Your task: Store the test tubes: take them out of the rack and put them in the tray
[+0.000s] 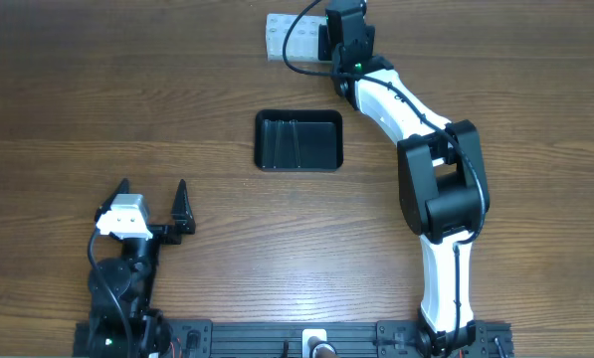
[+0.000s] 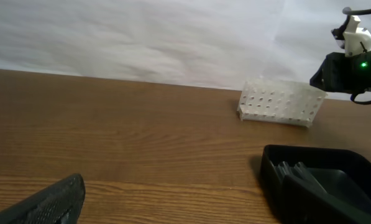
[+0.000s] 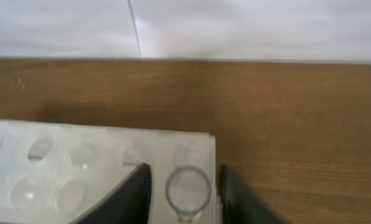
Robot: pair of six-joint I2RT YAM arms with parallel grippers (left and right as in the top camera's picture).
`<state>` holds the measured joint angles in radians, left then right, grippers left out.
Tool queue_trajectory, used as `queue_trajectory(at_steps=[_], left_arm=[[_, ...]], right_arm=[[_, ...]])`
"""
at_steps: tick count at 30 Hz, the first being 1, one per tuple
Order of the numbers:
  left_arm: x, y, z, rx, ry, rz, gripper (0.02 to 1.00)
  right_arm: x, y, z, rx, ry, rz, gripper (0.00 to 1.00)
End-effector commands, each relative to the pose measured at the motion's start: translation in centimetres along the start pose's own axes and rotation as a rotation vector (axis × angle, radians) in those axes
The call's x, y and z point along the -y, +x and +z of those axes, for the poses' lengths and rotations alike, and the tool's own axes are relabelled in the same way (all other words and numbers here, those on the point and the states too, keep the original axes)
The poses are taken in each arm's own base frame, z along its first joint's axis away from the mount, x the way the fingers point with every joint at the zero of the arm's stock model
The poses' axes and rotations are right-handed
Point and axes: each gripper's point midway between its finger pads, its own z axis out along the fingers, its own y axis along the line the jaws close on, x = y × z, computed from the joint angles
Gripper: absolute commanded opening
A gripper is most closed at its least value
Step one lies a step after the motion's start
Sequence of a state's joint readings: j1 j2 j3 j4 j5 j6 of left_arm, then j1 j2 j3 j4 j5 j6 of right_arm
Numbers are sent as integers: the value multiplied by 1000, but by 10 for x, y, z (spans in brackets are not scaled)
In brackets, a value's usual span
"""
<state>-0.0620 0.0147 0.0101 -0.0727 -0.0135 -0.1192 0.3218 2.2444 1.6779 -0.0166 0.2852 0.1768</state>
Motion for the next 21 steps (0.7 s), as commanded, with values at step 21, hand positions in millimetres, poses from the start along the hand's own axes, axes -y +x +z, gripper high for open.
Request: queue_trajectory(at_steps=[21], left_arm=[[0,1,0,2,4,14,1000]], right_arm=[[-2,-7,0,15,-9,7,88]])
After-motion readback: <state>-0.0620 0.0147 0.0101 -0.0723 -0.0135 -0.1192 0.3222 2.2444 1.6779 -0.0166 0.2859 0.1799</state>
